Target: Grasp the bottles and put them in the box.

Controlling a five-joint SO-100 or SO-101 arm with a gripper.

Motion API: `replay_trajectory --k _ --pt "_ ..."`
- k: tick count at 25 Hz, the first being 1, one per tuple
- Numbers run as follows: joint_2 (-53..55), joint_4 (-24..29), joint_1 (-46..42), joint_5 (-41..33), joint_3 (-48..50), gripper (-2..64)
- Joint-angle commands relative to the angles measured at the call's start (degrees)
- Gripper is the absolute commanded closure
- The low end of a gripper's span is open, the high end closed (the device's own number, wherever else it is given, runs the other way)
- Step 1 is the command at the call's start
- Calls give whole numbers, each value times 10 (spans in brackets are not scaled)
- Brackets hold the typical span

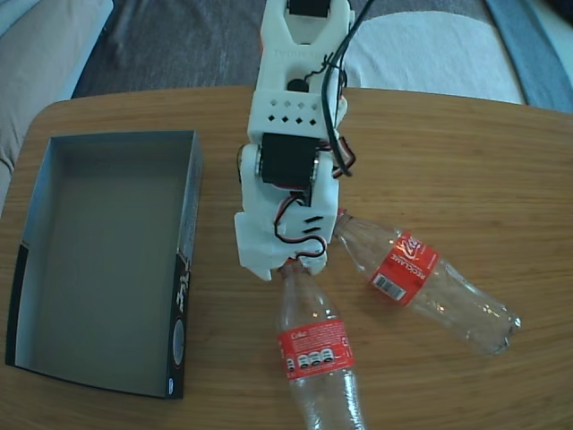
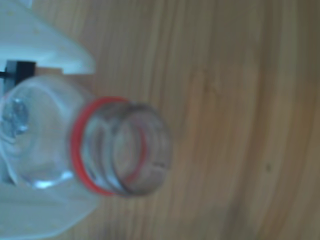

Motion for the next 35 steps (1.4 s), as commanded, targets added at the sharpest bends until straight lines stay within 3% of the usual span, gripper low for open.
replay_trajectory --k 1,8,17,19,23,35 --pt "6 -20 1 1 -2 331" --pt "6 -95 -6 -6 46 327" --pt "-18 -98 -6 0 62 336" --pt "-25 -98 -5 1 59 381" --pt "-24 -98 1 1 58 553" --pt "-23 -90 54 2 -27 550"
